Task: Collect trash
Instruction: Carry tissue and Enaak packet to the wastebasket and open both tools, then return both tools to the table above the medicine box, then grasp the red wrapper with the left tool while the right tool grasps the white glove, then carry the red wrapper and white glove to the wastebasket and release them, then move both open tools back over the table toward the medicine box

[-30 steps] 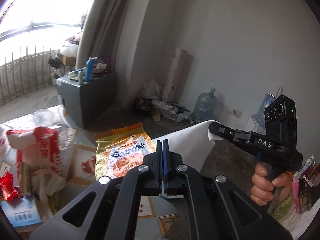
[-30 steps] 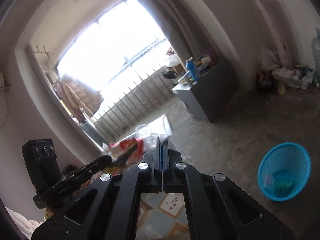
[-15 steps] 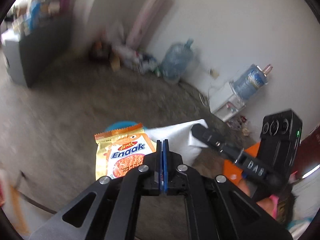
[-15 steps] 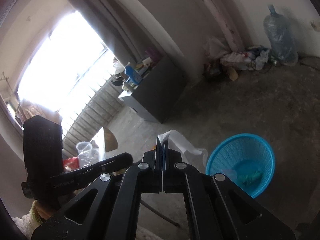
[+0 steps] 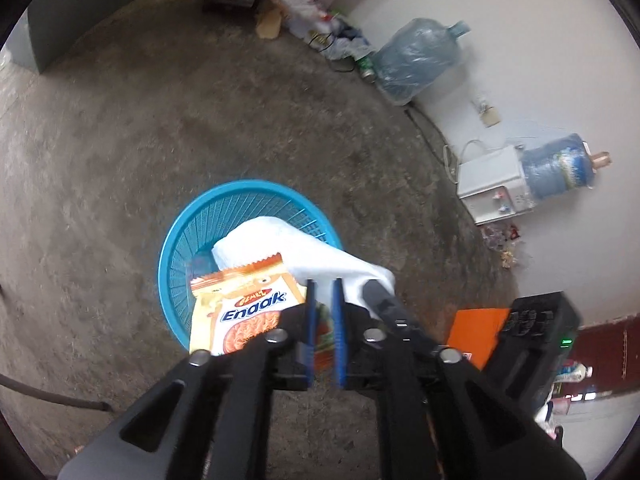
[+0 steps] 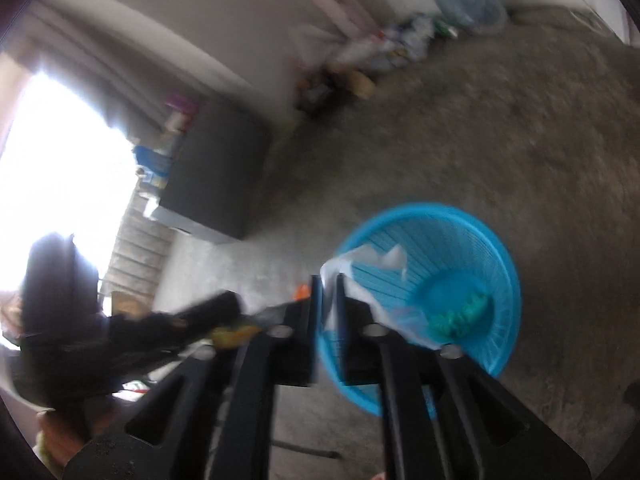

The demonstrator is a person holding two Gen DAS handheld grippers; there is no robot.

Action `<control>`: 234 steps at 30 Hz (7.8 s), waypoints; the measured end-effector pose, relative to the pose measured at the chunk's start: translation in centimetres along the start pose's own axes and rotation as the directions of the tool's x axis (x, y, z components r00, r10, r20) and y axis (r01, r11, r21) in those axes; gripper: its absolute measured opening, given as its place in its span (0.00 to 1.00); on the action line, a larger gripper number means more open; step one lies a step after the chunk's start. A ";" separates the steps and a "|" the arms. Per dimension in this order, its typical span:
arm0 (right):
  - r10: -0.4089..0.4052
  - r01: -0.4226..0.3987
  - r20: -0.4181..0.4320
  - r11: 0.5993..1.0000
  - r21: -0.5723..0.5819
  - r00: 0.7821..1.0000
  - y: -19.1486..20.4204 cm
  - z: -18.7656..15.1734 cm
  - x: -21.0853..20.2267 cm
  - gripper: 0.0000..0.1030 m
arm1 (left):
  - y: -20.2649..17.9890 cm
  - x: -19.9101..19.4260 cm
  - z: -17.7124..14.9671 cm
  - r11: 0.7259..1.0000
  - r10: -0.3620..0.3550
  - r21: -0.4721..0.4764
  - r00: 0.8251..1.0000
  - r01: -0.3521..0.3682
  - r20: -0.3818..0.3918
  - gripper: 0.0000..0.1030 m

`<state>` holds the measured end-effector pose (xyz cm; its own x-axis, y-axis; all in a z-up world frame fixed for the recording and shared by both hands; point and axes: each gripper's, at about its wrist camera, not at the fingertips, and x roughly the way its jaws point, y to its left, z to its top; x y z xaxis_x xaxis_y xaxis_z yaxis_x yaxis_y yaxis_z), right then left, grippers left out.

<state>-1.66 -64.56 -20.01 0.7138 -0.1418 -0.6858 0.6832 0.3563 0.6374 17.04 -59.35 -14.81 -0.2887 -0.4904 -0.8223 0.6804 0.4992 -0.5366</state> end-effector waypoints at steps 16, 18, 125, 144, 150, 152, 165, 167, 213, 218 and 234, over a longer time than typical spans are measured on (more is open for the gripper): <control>-0.111 0.114 0.089 0.993 -0.038 0.990 2.4 -3.2 -5.9 0.51 | -0.8 -8.0 -2.0 0.998 0.049 0.023 0.991 -0.052 0.124 0.58; -0.111 0.118 0.111 0.991 -0.064 0.988 3.5 -3.9 -7.1 0.54 | -1.2 -10.9 -3.0 0.997 0.060 0.043 0.984 -0.068 0.166 0.60; 0.332 -0.554 -0.445 0.562 -0.614 0.831 39.8 -24.3 -8.3 0.03 | 23.1 -49.1 -38.5 0.796 0.583 -0.380 0.429 -0.471 0.689 0.01; 0.459 -0.527 -0.275 0.627 -0.574 0.845 33.0 -17.5 -14.9 0.03 | 11.3 -46.6 -36.3 0.894 0.384 -0.159 0.531 -0.419 0.755 0.01; 0.459 -0.478 -0.175 0.712 -0.515 0.871 27.8 -14.0 -16.0 0.03 | 7.0 -43.0 -32.2 0.923 0.272 -0.022 0.611 -0.384 0.743 0.01; 0.446 -0.443 -0.120 0.746 -0.498 0.887 25.8 -12.4 -16.6 0.03 | 5.6 -41.3 -30.0 0.936 0.218 0.035 0.654 -0.350 0.724 0.01; 0.181 -0.146 0.109 0.951 -0.273 0.977 11.9 -4.3 -14.5 0.03 | -1.6 -25.7 -13.5 0.970 -0.011 0.223 0.893 -0.101 0.449 0.01; 0.148 -0.121 0.102 0.965 -0.231 0.984 10.3 -3.8 -13.0 0.03 | -2.0 -22.4 -11.2 0.976 0.003 0.199 0.919 -0.089 0.395 0.02; -0.007 0.022 0.050 0.953 -0.302 0.999 11.0 -4.4 -13.2 0.57 | -5.5 -24.1 -12.1 0.948 0.056 0.257 0.897 -0.185 0.438 0.28; 0.071 -0.050 0.037 0.913 -0.406 0.997 15.4 -6.5 -16.0 0.61 | -3.2 -30.4 -18.0 0.945 0.131 0.184 0.825 -0.272 0.550 0.46; 0.239 -0.299 -0.180 0.759 -0.578 0.954 25.0 -15.1 -17.1 0.64 | 6.9 -43.0 -35.4 0.891 0.435 -0.220 0.606 -0.397 0.666 0.60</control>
<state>0.89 -39.34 2.34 0.8169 0.1162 -0.5650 0.2158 0.8468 0.4861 10.30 -9.56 10.16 0.5693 -0.5559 -0.6058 0.5723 0.7969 -0.1934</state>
